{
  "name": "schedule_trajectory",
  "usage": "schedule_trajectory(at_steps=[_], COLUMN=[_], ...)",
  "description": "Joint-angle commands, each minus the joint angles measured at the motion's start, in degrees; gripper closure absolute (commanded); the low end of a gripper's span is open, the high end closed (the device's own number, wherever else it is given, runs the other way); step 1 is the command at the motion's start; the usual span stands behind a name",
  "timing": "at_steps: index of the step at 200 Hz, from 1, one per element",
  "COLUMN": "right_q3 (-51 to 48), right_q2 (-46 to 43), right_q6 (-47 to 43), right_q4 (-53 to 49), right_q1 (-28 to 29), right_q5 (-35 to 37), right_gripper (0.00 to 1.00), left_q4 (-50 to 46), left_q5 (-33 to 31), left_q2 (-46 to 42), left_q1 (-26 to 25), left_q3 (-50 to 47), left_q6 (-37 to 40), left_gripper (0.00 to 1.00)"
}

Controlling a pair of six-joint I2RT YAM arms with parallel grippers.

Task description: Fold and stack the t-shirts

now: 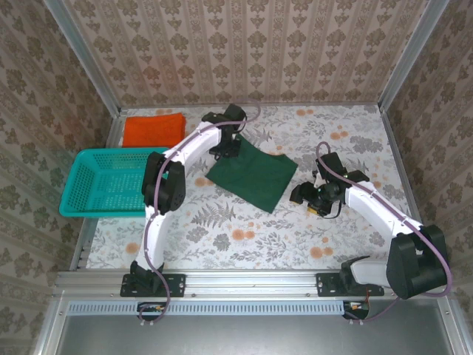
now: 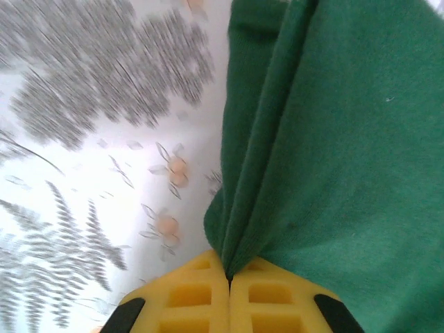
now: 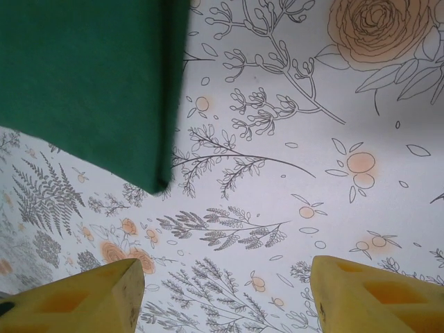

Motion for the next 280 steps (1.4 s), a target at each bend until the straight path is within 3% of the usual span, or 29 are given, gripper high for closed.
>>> schedule_trajectory(at_steps=[1,64,125,280], right_q3=[-0.6,-0.2,2.1,8.6], right_q2=[-1.5,-3.1,-5.5,0.2], right_q6=[1.9,2.2,0.6,-0.4], right_q4=[-2.2,-5.6,-13.5,-16.9], right_q1=[0.2,0.2,0.2,0.5], right_q5=[-0.7,-1.0,0.3,0.7], right_gripper=[0.34,0.35,0.36,0.38], left_q4=[-6.7,-15.6,-13.8,-11.4], left_q5=[-5.4,-12.3,-16.8,-11.8], left_q2=[3.2,11.4,8.9,0.8], left_q1=[1.3,3.2,9.6,19.2], left_q3=[7.1,27.4,31.9,35.2], left_q6=[5.4,14.3,23.9,33.7], left_gripper=[1.0,1.0,1.0,1.0])
